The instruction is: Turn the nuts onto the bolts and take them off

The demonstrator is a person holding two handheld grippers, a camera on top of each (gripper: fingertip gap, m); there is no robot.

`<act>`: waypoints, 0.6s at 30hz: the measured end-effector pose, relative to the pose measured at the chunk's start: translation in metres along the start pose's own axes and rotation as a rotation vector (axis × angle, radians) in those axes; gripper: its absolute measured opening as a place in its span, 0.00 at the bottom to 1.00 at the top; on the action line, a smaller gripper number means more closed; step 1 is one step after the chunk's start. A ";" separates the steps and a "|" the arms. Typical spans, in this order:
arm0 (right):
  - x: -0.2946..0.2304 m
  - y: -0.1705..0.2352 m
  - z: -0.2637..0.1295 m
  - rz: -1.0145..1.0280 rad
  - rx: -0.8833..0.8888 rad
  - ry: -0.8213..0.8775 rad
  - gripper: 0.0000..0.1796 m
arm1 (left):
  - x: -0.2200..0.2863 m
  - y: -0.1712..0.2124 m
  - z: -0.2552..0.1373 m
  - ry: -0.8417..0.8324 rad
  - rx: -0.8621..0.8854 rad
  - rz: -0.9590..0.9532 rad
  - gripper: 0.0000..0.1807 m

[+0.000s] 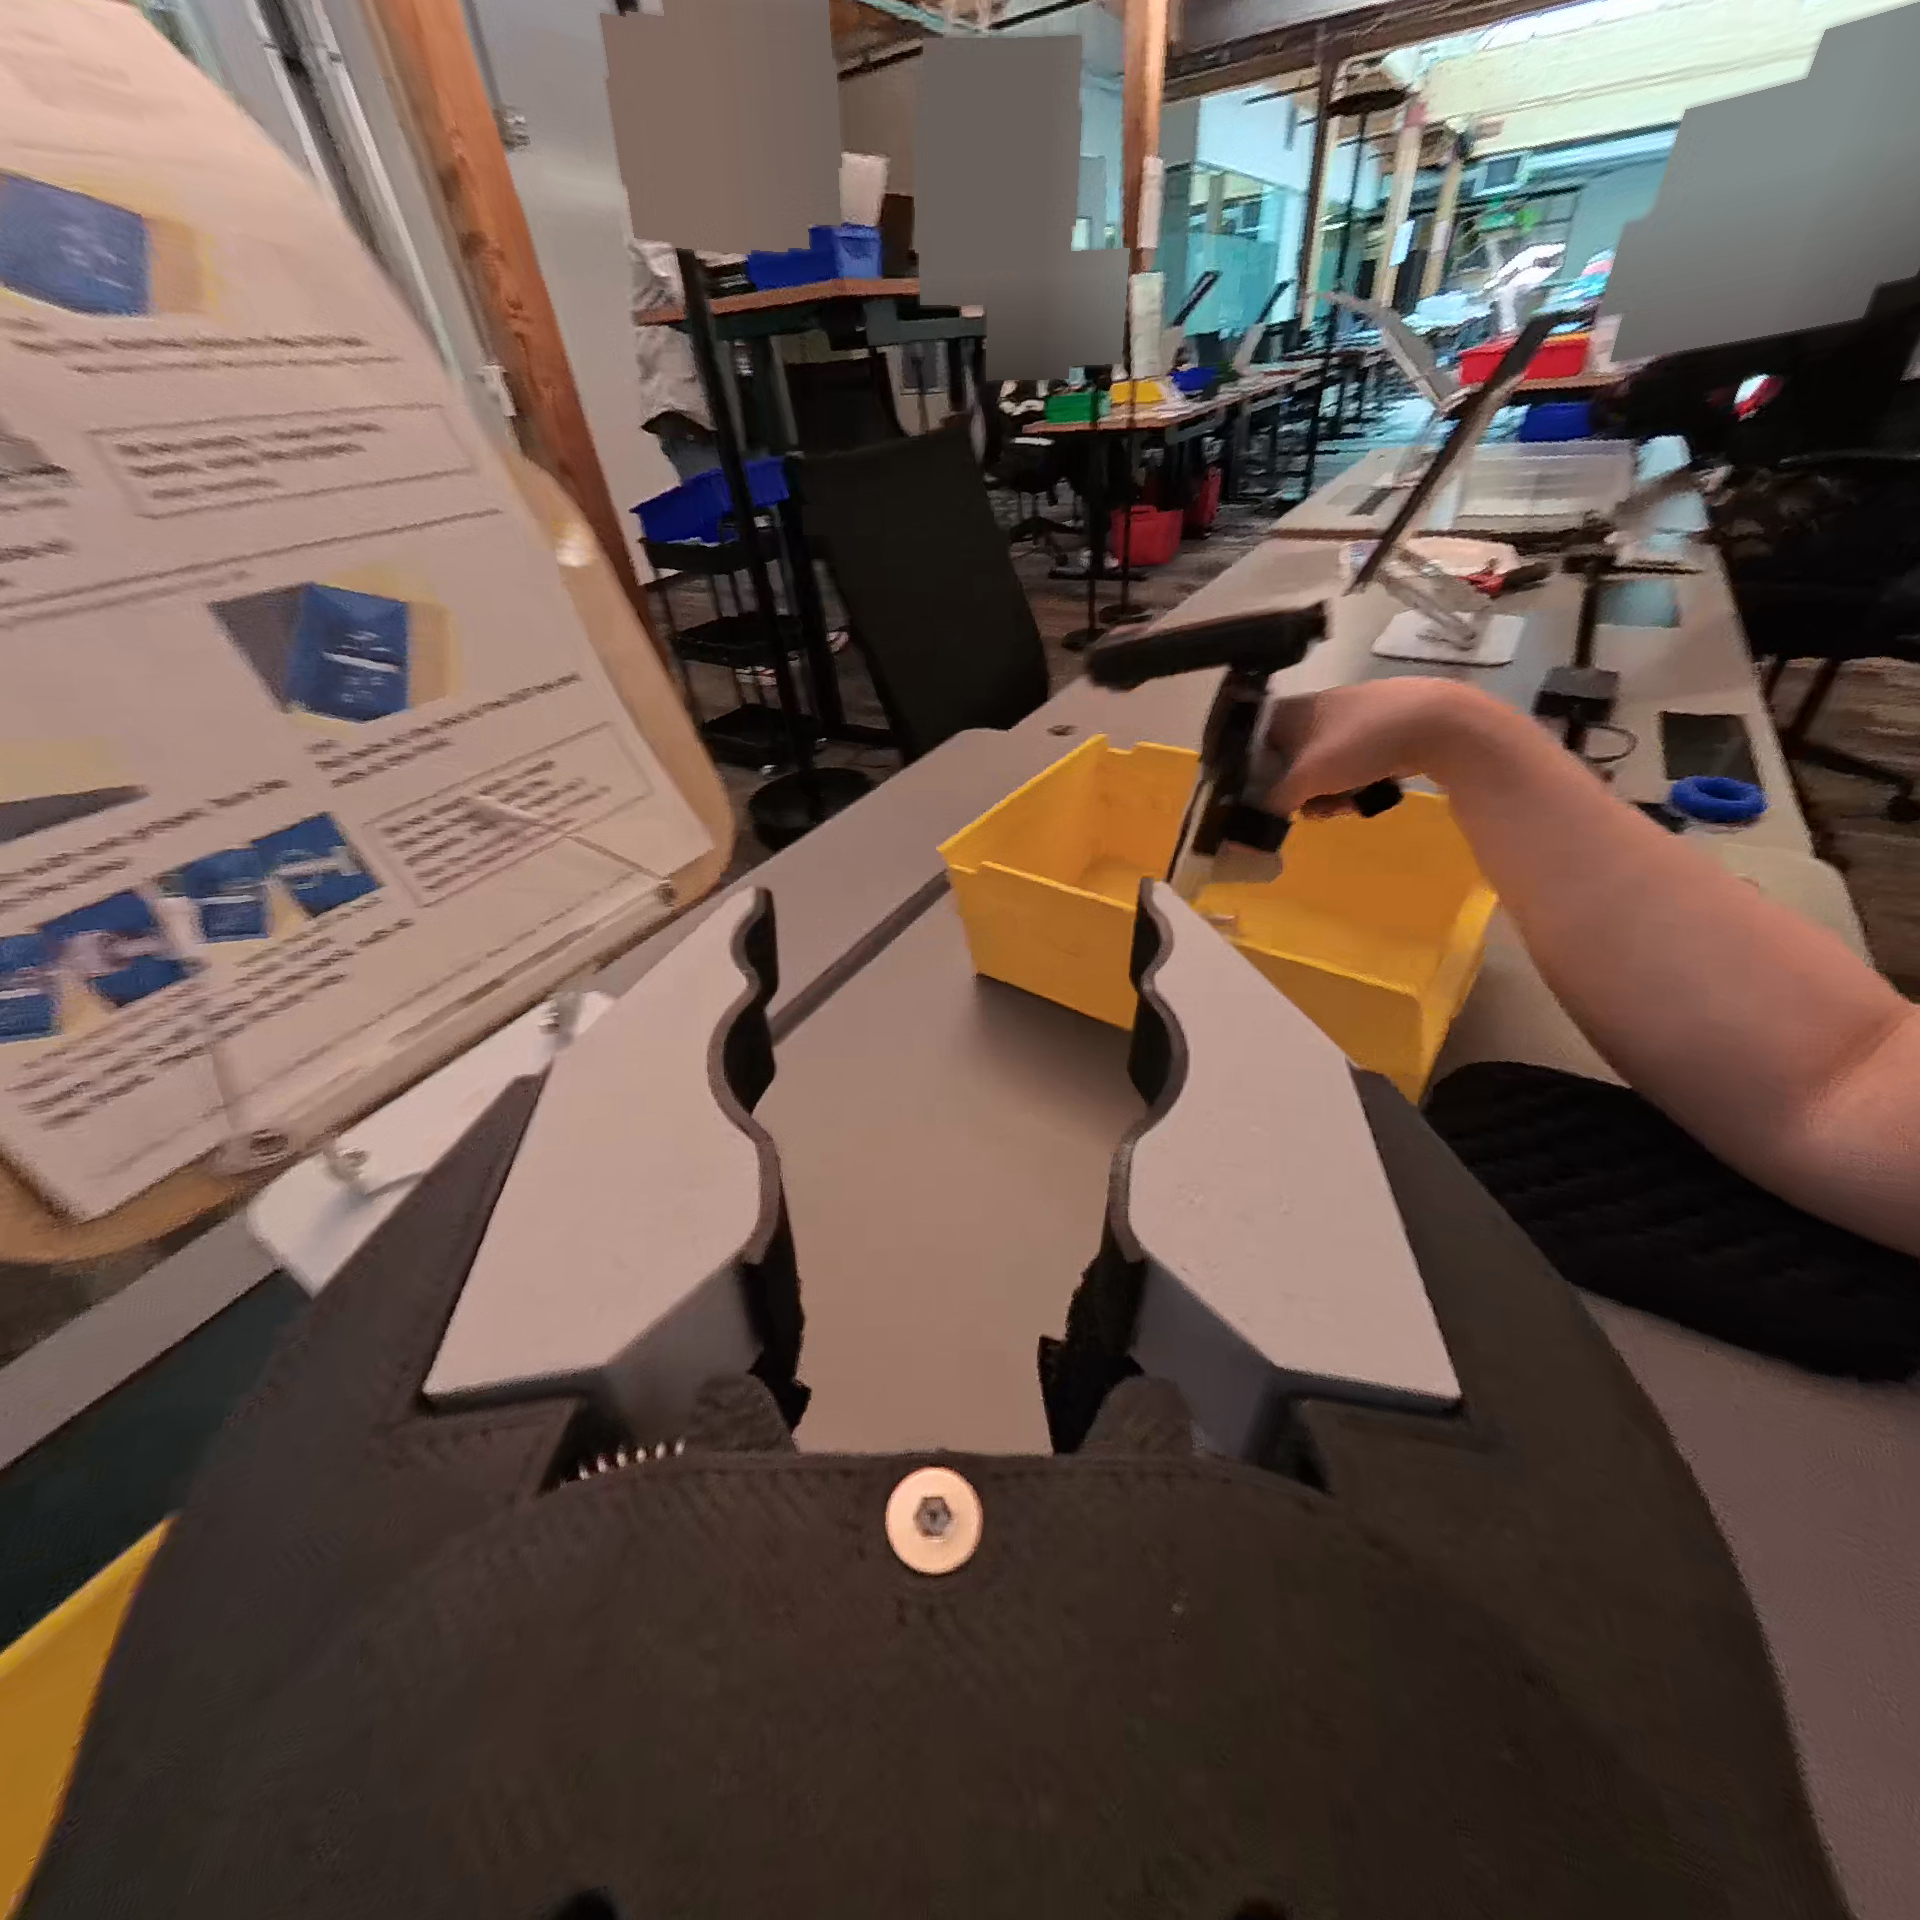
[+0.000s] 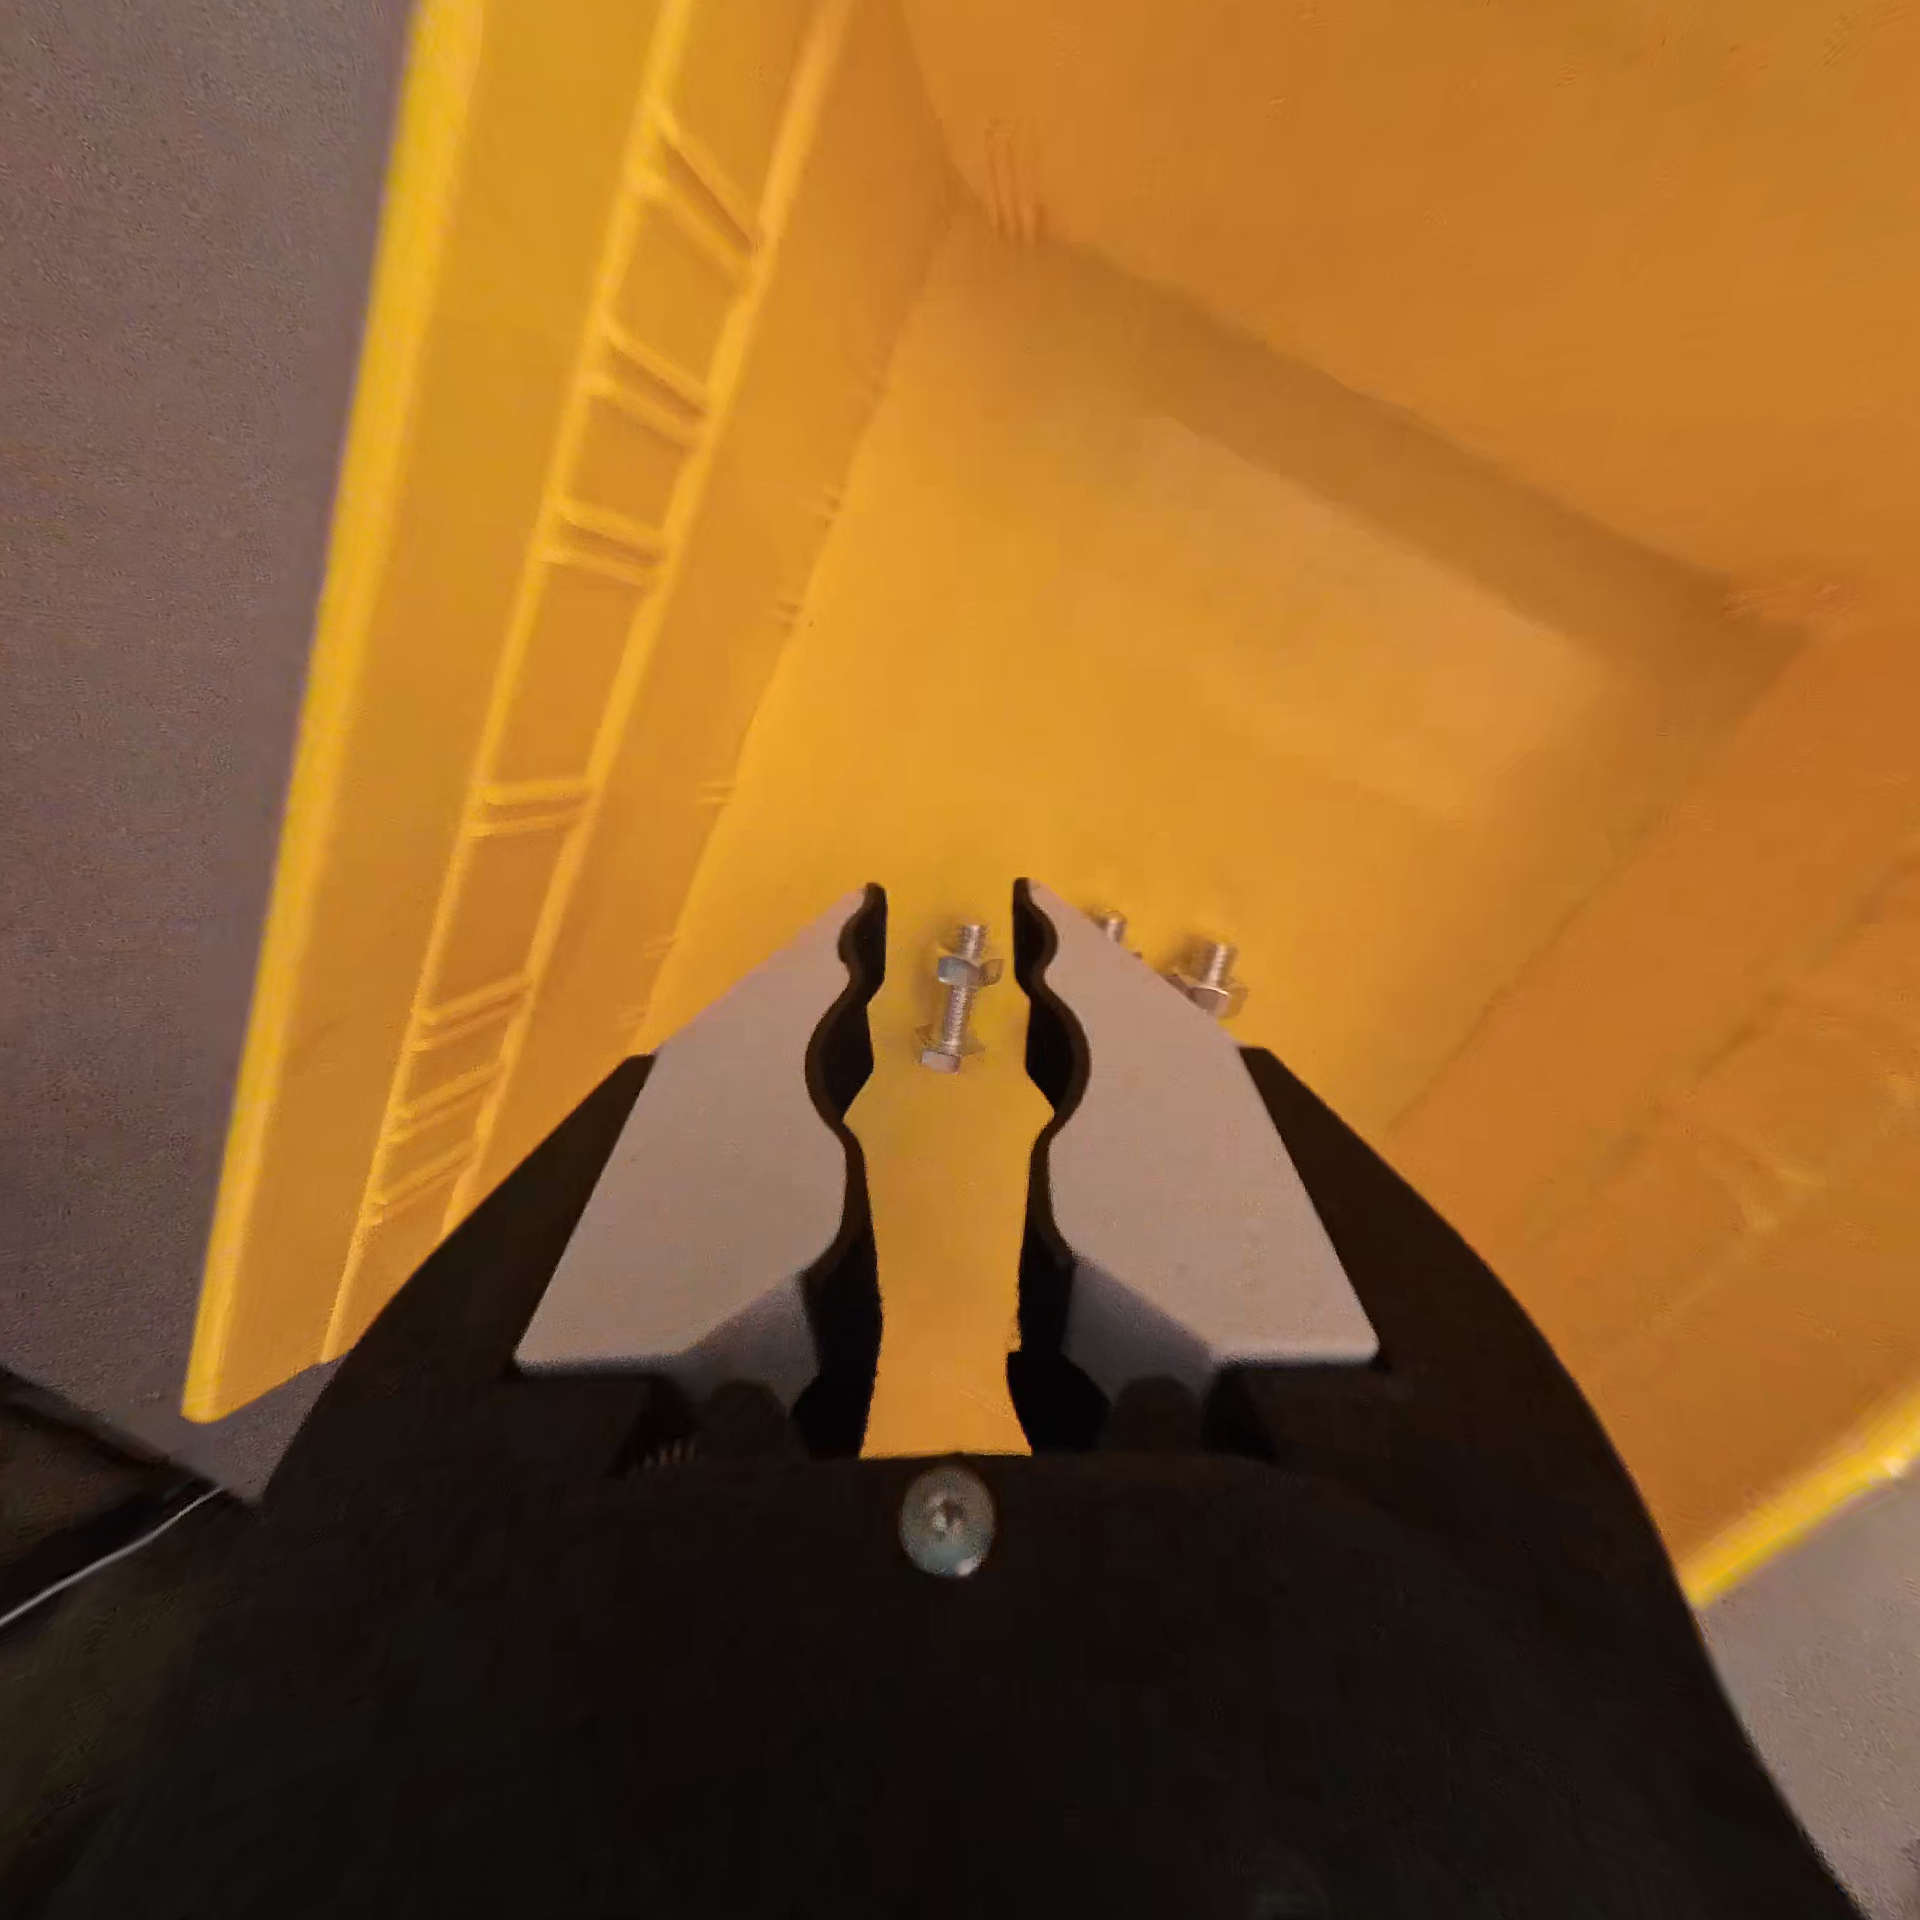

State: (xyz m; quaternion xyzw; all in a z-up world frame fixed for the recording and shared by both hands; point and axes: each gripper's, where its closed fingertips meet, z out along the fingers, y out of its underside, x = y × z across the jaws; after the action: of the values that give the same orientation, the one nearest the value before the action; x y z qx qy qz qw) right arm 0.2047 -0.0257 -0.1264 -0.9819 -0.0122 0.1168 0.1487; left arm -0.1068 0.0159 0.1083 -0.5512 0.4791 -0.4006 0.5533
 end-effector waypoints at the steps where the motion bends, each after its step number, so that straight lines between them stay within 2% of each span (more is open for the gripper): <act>1: 0.001 -0.008 -0.012 -0.013 0.057 0.035 0.13 | -0.009 -0.003 -0.010 -0.023 -0.018 0.012 0.37; 4: 0.003 -0.046 -0.059 -0.082 0.275 0.144 0.16 | -0.044 0.007 -0.047 -0.124 -0.182 0.058 0.36; 8: -0.015 -0.086 -0.116 -0.216 0.617 0.248 0.17 | -0.111 0.048 -0.114 -0.370 -0.460 0.101 0.32; 10: -0.025 -0.098 -0.134 -0.264 0.739 0.271 0.17 | -0.132 0.071 -0.143 -0.419 -0.568 0.073 0.29; 12: -0.030 -0.104 -0.143 -0.279 0.800 0.282 0.17 | -0.147 0.090 -0.163 -0.437 -0.627 0.048 0.28; 15: -0.030 -0.104 -0.138 -0.302 0.794 0.307 0.17 | -0.169 0.100 -0.171 -0.475 -0.604 0.011 0.26; 18: -0.028 -0.103 -0.133 -0.324 0.765 0.347 0.17 | -0.179 0.119 -0.162 -0.449 -0.647 0.118 0.25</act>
State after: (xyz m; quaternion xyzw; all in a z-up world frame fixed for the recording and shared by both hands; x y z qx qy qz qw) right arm 0.2097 0.0328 0.0340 -0.8469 -0.0968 -0.0782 0.5170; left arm -0.3135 0.1617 0.0171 -0.7426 0.4785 -0.0659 0.4640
